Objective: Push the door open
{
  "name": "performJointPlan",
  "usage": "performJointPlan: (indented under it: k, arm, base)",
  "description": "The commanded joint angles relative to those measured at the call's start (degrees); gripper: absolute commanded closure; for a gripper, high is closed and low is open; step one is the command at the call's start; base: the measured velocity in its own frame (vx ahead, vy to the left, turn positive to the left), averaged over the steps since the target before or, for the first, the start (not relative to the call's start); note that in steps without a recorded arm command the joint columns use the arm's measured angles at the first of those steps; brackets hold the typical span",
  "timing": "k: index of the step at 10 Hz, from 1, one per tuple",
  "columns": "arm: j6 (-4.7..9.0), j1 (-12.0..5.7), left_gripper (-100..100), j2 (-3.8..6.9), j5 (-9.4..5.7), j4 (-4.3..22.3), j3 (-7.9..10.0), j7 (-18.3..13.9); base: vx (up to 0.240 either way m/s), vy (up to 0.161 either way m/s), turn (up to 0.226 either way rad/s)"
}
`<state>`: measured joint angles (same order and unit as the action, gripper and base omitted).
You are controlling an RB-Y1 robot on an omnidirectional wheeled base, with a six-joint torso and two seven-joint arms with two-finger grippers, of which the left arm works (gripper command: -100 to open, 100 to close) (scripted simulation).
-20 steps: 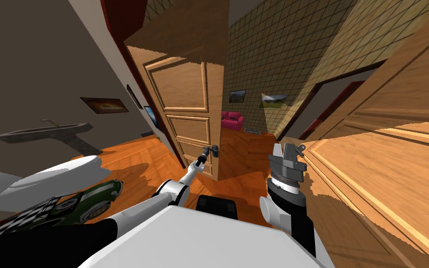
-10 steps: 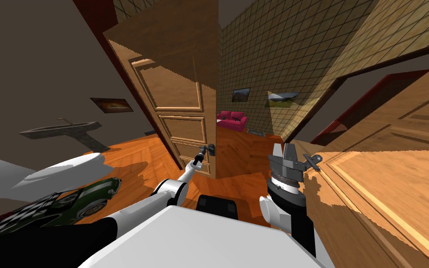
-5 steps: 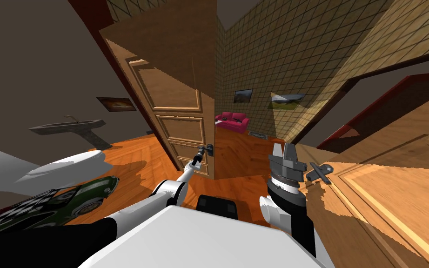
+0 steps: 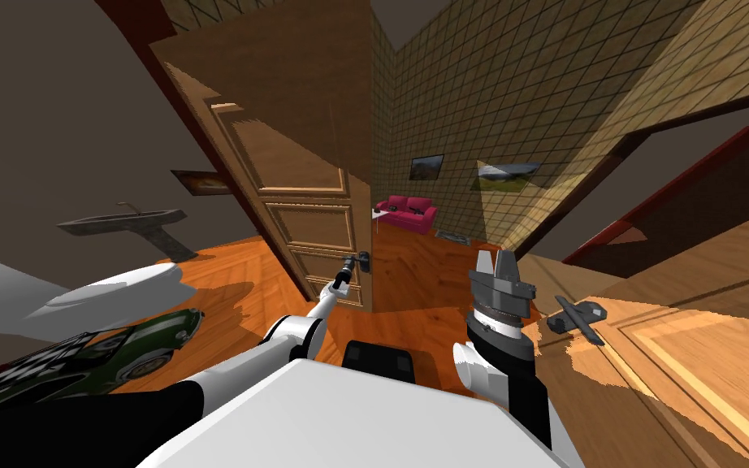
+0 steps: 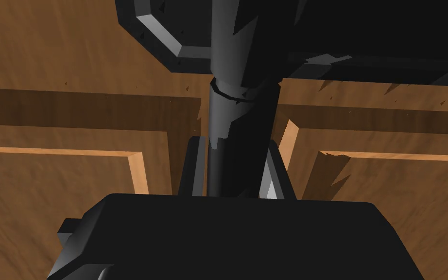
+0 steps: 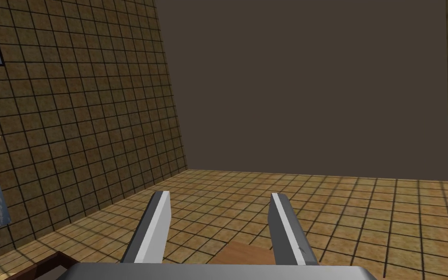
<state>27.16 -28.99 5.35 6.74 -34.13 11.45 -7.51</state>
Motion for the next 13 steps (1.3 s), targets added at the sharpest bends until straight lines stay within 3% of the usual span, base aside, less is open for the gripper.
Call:
performJointPlan:
  k: [1, 8, 13]
  arm:
    - [0.53, -0.49, 100, 0.58, -0.30, 0.4, 0.74, 0.3]
    - [0.44, 0.20, 100, 2.18, -1.52, 0.3, 4.08, 1.4]
    - [0.41, 0.45, 100, 2.75, -1.96, 0.3, 5.28, 1.9]
  base:
    - [0.157, -0.081, 0.048]
    - [0.172, -0.079, 0.048]
    - [0.091, -0.052, 0.031]
